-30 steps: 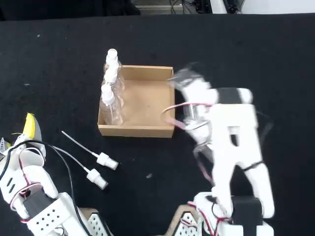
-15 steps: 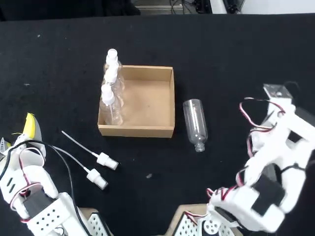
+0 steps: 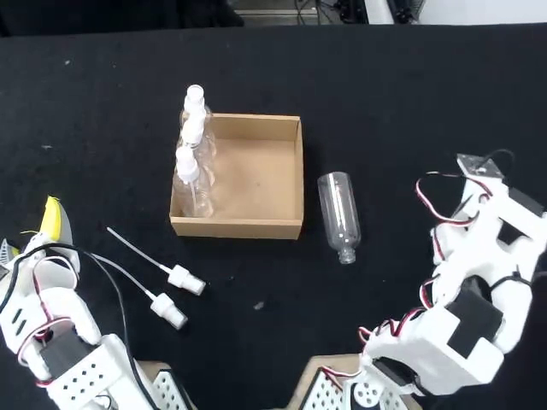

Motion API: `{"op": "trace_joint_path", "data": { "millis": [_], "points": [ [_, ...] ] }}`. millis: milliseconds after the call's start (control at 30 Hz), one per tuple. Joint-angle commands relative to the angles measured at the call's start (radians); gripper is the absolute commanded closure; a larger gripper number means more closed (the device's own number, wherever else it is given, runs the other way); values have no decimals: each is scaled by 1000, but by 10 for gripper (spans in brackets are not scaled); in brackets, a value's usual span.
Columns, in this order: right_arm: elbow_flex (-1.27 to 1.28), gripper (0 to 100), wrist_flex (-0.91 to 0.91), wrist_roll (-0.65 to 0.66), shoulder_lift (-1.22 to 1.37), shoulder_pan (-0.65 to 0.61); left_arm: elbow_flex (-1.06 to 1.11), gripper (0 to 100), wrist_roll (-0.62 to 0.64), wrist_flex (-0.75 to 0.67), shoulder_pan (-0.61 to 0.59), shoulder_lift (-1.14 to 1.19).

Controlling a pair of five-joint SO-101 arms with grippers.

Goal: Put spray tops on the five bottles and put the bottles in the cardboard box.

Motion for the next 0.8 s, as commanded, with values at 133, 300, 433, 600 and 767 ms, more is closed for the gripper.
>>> {"op": "trace_joint_path", "data": {
  "millis": [133,300,433,600,767],
  "points": [
    [-71,709,5,126,-2,-14,-38,769,9,-26,-4,-3],
    [-62,709,9,272,4,2,-38,769,9,-26,-4,-3],
    [-16,710,3,325,2,-3,-38,769,9,-26,-4,-3],
    [-5,825,3,330,4,-9,-38,769,9,-26,-4,-3],
    [51,906,9,330,4,-43,-38,769,9,-26,-4,-3]
  ]
}}
